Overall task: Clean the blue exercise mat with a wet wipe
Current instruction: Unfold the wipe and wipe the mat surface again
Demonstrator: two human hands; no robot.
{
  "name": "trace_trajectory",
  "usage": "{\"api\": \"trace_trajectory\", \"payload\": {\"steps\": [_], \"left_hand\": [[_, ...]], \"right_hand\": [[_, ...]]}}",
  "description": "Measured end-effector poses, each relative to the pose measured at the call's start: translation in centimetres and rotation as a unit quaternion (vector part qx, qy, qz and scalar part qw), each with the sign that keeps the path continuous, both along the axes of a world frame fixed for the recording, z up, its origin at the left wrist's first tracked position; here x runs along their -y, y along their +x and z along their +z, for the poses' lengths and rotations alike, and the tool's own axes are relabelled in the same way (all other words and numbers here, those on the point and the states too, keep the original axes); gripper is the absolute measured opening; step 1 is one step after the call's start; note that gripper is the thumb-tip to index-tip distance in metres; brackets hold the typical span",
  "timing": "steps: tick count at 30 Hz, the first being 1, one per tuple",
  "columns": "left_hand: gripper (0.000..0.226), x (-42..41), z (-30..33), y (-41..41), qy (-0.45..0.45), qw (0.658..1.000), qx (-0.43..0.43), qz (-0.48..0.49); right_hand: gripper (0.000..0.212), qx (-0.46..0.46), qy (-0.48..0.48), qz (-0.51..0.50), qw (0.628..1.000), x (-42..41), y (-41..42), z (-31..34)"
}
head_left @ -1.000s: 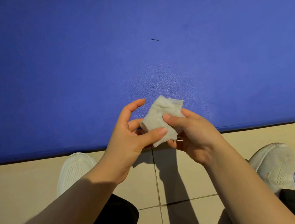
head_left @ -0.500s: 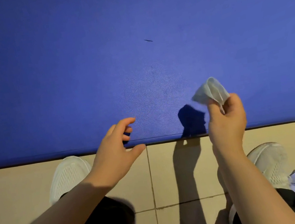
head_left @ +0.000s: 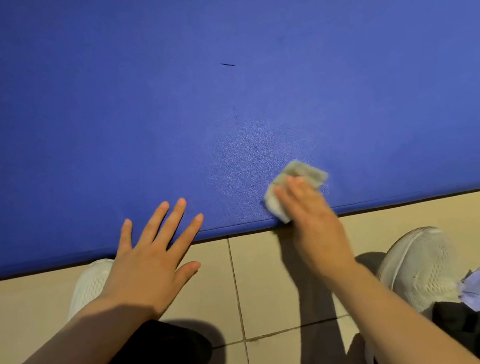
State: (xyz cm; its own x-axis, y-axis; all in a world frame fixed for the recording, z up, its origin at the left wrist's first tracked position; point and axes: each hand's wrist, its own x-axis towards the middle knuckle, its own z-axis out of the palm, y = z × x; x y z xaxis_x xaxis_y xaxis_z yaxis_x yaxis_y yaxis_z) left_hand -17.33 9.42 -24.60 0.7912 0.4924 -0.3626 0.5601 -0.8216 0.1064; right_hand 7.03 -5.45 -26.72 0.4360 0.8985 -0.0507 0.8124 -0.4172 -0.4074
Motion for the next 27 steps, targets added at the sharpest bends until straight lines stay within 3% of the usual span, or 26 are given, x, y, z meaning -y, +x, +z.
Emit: {"api": "trace_trajectory", "payload": {"steps": [3,6,11,14,16,19,21,23,27], "left_hand": [[0.066,0.1,0.1,0.3,0.006,1.000,-0.026,-0.006],[0.067,-0.4,0.1,0.2,0.015,0.999,-0.021,-0.019],[0.062,-1.5,0.6,0.5,0.026,0.999,0.029,-0.028],[0.074,-2.0,0.9,0.8,0.014,0.999,0.040,-0.019],[0.064,-2.1,0.8,1.3,0.024,0.998,0.060,0.003],[0.060,-2.6,0.0,1.6,0.034,0.998,0.039,0.040],[0.063,-3.4,-0.8,1.3,0.040,0.999,0.019,0.026],[0.068,-3.8,-1.2,1.0,0.038,0.999,0.014,0.014],[0.066,-3.5,-1.9,1.2,0.050,0.998,0.028,0.015]], "right_hand": [[0.060,-0.033,-0.010,-0.210,0.977,-0.1,3.9,1.1],[0.056,-0.031,-0.012,-0.256,0.966,-2.0,2.5,1.5],[0.058,-0.056,-0.006,0.034,0.998,-4.7,-6.0,1.3],[0.055,-0.019,0.015,0.155,0.988,-4.8,-3.3,1.3],[0.057,-0.022,-0.010,0.070,0.997,-4.5,0.9,1.6],[0.066,-0.040,-0.027,-0.153,0.987,-4.6,5.8,1.6],[0.066,-0.038,-0.037,-0.201,0.978,-5.7,5.1,1.5],[0.070,-0.051,-0.033,-0.147,0.987,-6.8,2.1,1.2],[0.056,-0.039,0.009,0.126,0.991,-9.8,-3.6,1.0]]}}
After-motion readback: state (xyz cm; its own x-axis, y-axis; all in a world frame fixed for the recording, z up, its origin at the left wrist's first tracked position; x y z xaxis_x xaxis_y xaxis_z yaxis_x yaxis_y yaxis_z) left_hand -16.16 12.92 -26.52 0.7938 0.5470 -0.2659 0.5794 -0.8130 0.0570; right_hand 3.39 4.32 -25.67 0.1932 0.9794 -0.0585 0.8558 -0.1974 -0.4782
